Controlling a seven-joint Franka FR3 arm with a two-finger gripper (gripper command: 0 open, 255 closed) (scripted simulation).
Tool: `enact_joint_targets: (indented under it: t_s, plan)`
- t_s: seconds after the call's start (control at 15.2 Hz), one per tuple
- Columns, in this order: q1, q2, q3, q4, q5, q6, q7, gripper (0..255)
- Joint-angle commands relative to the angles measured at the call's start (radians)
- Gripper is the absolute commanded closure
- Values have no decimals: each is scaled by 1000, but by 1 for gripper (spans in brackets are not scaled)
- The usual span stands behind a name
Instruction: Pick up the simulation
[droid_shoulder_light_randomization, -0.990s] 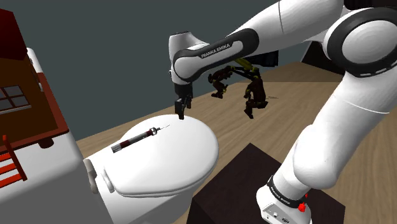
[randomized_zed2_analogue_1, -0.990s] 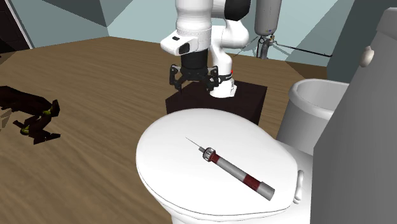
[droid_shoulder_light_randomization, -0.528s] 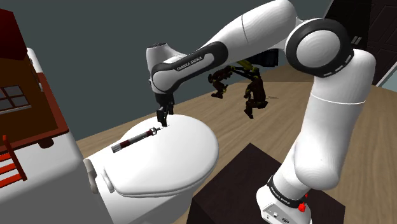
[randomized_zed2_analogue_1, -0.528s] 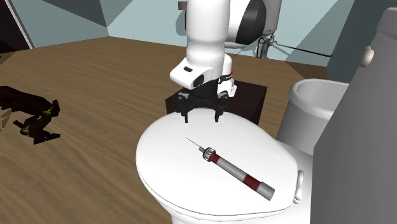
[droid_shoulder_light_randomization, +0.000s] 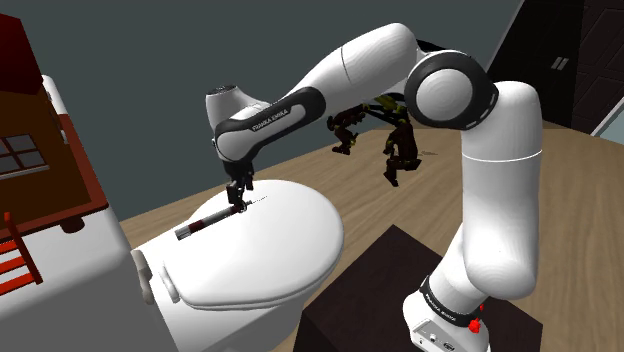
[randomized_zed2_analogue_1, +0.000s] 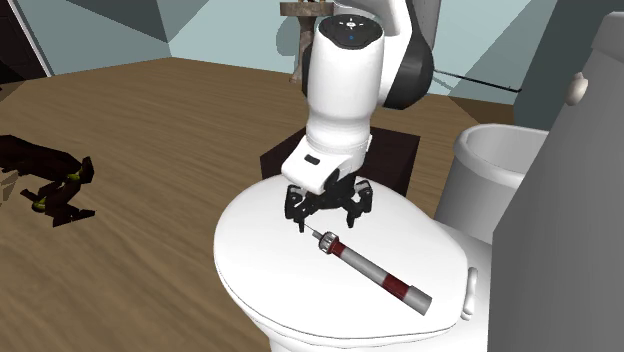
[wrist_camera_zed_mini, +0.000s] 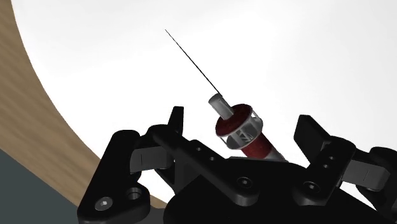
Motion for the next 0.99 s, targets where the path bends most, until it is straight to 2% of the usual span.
enact_joint_targets:
  t_s: [0.0, 0.33, 0.4, 0.92]
  plan:
    - [2, 18, -2, -5, -5, 24, 4, 0]
    - [3, 39, -4, -11, -9, 50, 8, 0]
    - [3, 39, -4, -12, -9, 50, 8, 255]
    - [3, 38, -4, -13, -9, 51, 8, 255]
